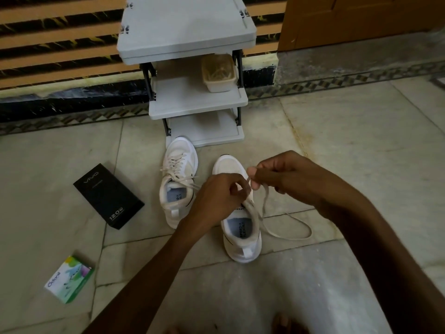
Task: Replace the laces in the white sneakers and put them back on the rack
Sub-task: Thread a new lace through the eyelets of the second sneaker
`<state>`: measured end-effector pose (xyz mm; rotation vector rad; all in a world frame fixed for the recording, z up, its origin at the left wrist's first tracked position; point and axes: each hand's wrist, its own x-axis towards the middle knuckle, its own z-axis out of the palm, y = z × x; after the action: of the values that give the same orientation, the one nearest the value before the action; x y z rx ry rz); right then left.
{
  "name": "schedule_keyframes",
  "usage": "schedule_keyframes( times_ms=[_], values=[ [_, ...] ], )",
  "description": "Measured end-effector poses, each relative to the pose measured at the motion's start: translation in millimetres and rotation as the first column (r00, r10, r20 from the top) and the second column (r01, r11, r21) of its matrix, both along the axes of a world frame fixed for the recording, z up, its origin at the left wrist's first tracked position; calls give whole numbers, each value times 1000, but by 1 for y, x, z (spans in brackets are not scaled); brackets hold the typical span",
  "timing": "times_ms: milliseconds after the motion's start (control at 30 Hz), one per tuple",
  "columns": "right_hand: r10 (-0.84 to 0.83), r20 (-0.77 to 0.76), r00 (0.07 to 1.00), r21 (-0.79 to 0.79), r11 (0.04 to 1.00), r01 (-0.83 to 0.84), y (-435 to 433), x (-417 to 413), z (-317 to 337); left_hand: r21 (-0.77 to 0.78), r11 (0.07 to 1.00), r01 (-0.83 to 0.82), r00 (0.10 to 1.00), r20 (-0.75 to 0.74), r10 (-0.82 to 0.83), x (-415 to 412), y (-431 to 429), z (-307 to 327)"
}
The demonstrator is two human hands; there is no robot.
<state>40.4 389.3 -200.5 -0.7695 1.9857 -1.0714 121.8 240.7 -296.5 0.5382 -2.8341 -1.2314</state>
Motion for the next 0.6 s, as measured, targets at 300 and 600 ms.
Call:
schedule_keyframes(
  times_ms=[300,600],
  values=[
    [345,-332,878,447,877,-176,8,1,-63,226,956,-189,923,-292,252,-6,-23,67],
    [-180,88,980,-40,982,184,-2,12,-71,250,948,-195,949,-194,247,2,-22,42]
  ],
)
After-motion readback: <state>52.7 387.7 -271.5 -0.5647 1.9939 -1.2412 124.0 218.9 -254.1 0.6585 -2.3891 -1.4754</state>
